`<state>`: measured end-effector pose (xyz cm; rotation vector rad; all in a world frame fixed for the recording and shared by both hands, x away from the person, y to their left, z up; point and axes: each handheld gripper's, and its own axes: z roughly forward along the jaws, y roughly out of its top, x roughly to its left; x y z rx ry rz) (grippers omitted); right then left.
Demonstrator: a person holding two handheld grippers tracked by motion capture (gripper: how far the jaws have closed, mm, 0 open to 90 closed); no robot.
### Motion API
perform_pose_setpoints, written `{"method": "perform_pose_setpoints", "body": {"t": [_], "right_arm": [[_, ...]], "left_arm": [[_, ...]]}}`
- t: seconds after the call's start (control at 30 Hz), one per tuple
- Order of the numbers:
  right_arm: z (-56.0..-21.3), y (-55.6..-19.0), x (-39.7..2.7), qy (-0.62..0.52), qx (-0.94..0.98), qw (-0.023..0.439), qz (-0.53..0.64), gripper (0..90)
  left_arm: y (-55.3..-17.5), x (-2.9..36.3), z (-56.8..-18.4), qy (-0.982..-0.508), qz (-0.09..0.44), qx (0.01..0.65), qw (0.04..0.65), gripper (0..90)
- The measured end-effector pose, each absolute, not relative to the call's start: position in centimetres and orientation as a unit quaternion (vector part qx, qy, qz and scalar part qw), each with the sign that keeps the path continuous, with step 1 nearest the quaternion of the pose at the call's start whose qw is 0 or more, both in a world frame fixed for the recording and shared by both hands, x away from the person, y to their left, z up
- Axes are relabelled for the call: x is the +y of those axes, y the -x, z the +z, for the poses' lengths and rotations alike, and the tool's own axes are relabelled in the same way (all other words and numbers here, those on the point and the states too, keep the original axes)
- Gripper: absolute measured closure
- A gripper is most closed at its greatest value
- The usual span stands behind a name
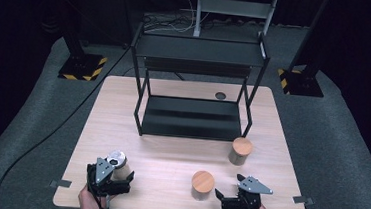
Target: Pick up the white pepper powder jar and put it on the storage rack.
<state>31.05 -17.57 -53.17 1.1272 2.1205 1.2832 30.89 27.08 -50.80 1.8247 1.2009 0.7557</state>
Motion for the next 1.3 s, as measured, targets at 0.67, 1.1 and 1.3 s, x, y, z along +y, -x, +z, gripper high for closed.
{"method": "perform_pose_setpoints", "body": {"t": [0.67,1.1,1.3], "right_arm": [[-53.2,-31.1,-17.6,-0.405,0.762,0.205,0.462,0.0],[-53.2,-31.1,-17.6,-0.405,0.762,0.205,0.461,0.0],[-53.2,-31.1,-17.6,-0.404,0.763,0.204,0.461,0.0]], "left_arm": [[-31.9,27.2,-52.0,-0.716,0.298,0.499,0.386,28.9],[-31.5,27.7,-52.3,-0.703,0.285,0.498,0.419,30.0],[-31.3,27.7,-51.6,-0.704,0.286,0.492,0.426,30.0]]}}
